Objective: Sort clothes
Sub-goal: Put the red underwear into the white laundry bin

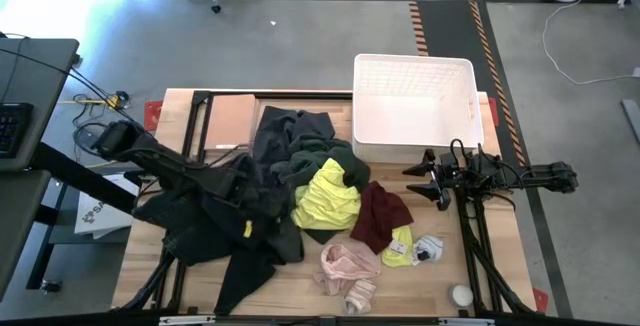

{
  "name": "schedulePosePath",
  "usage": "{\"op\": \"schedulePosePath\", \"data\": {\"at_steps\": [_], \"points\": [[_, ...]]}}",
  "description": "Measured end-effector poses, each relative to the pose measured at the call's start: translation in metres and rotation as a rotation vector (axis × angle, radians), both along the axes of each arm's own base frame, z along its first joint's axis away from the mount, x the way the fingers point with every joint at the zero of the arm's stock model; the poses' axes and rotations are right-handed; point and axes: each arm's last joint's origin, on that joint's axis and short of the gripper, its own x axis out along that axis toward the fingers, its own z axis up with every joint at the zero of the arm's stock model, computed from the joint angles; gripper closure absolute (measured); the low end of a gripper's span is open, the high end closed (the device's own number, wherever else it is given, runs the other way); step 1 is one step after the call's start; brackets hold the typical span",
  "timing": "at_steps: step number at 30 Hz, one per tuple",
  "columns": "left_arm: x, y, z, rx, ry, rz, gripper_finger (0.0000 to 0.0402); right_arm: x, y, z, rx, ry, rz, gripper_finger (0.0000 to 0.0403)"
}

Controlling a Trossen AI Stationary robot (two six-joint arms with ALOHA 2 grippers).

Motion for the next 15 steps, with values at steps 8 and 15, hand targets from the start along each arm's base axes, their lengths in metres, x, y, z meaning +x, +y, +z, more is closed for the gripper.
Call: {"op": "schedulePosePath", "data": {"at_steps": [8,15], "points": [[-0.041,-0.034,-0.024,-0.121,-0.021,0.192,0.0401,0.000,0.000,0.000,0.000,0.000,0.000,0.0165],[-0.014,-0.048,0.031,-0.053,-0.210,0.118,0.0401,0.000,0.000,0.000,0.000,0.000,0.000,0.0165]]}}
